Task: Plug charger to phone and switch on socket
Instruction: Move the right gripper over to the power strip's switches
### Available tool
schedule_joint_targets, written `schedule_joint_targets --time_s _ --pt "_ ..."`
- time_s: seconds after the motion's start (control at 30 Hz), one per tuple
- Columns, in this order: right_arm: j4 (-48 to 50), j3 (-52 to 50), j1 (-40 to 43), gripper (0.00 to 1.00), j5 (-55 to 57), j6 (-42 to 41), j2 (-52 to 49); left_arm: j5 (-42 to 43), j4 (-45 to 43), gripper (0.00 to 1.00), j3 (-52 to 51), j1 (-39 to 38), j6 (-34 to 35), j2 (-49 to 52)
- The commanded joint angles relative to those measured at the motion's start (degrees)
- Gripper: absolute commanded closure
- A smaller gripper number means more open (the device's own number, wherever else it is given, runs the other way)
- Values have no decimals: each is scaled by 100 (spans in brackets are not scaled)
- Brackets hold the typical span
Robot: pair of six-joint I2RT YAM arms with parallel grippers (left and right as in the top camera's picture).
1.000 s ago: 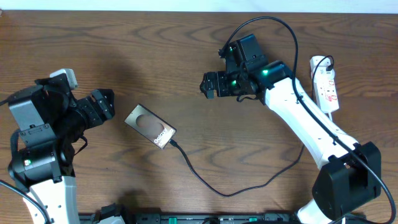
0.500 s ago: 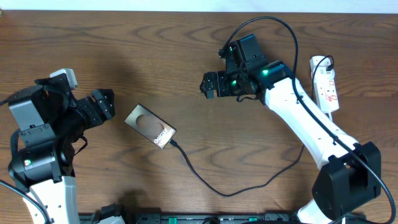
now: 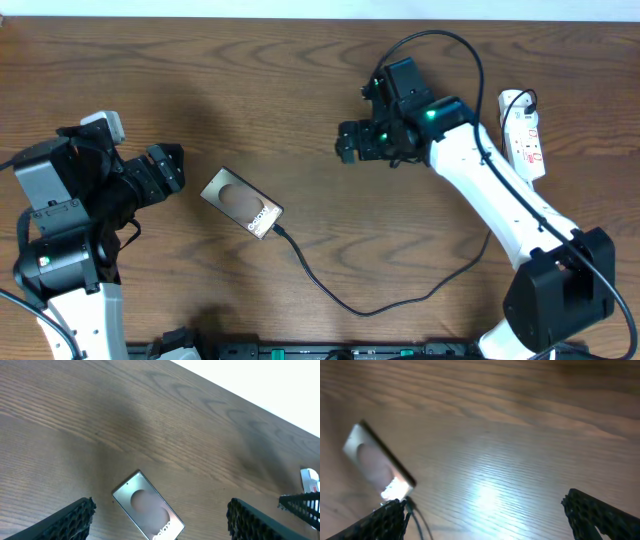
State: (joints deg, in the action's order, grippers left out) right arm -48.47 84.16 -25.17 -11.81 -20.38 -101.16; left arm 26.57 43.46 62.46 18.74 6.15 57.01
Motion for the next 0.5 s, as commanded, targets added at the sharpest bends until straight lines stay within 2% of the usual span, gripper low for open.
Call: schedule_joint_targets --time_s 0.0,0.17,0.47 --pt "-214 164 350 1 107 50 127 -72 7 14 87 13 -57 22" --pt "-437 354 931 1 -83 107 509 -72 7 14 87 13 -57 22" --pt "-170 409 2312 1 -94 120 1810 -72 7 14 87 13 -57 22"
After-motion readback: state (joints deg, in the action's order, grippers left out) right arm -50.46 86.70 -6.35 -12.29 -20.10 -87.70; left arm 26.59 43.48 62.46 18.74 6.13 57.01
